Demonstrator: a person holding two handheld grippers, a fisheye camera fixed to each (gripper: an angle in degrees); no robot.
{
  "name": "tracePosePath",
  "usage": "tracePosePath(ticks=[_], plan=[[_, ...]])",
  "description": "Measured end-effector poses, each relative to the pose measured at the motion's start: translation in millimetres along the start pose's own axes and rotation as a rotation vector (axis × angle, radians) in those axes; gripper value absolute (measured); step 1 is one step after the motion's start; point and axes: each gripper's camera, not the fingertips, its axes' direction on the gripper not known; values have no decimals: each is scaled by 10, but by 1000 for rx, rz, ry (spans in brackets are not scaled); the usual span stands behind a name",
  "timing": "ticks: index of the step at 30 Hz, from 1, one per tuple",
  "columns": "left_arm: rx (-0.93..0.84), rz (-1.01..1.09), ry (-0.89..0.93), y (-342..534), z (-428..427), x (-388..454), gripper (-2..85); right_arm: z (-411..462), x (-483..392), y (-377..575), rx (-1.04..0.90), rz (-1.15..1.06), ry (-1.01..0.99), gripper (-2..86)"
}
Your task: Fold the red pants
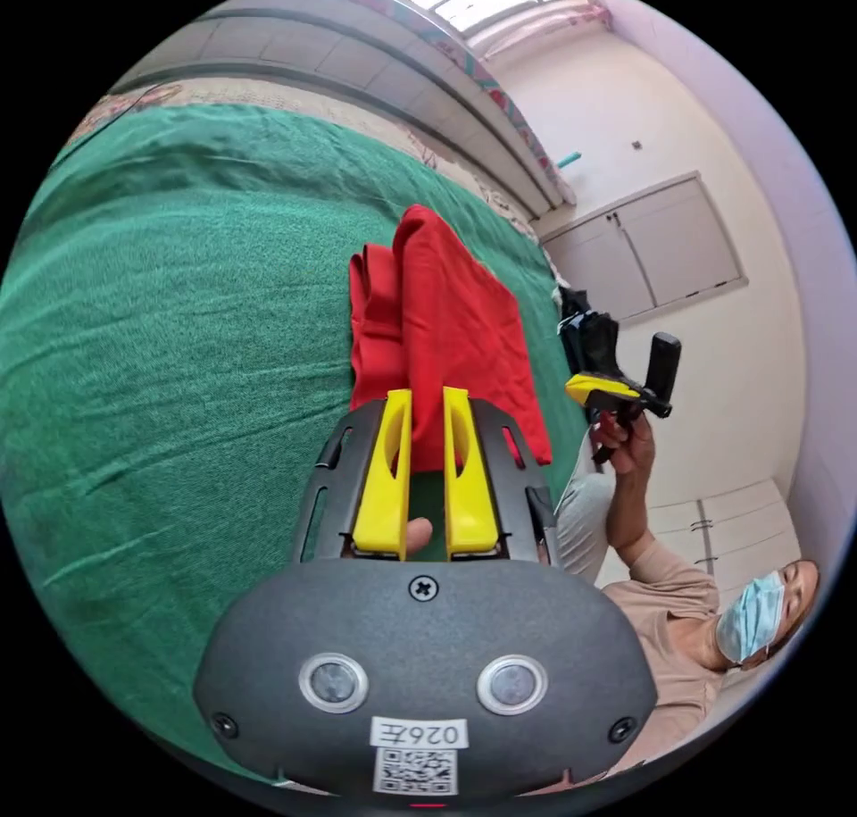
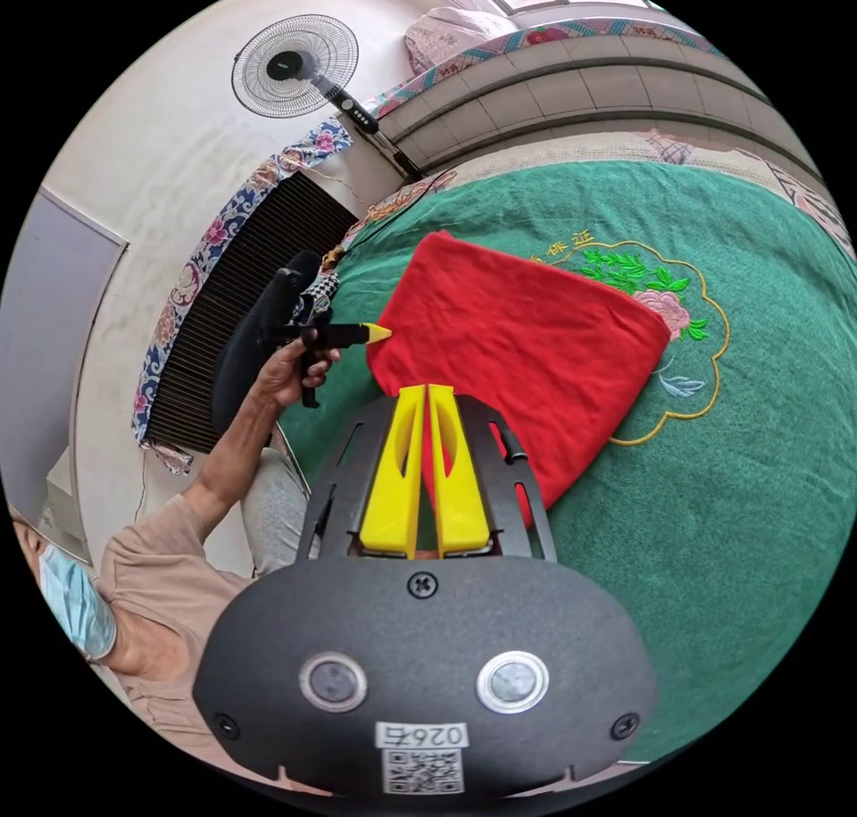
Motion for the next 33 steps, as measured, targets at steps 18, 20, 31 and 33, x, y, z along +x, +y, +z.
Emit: tracePosePath(ticks=[18,20,31,33], plan=[[-125,323,-230,226,496,884,-10,1925,222,1599,57,-461,446,-14],[-47,191,-87,221,400,688,-10,2088,291,1725,130,-442,489,-13],[10,191,-150,419,381,936,-10,3341,80,482,43,-412,736,44],[12,211,-168,446,373,997,-10,3804,199,153,-101,-382,797,79]])
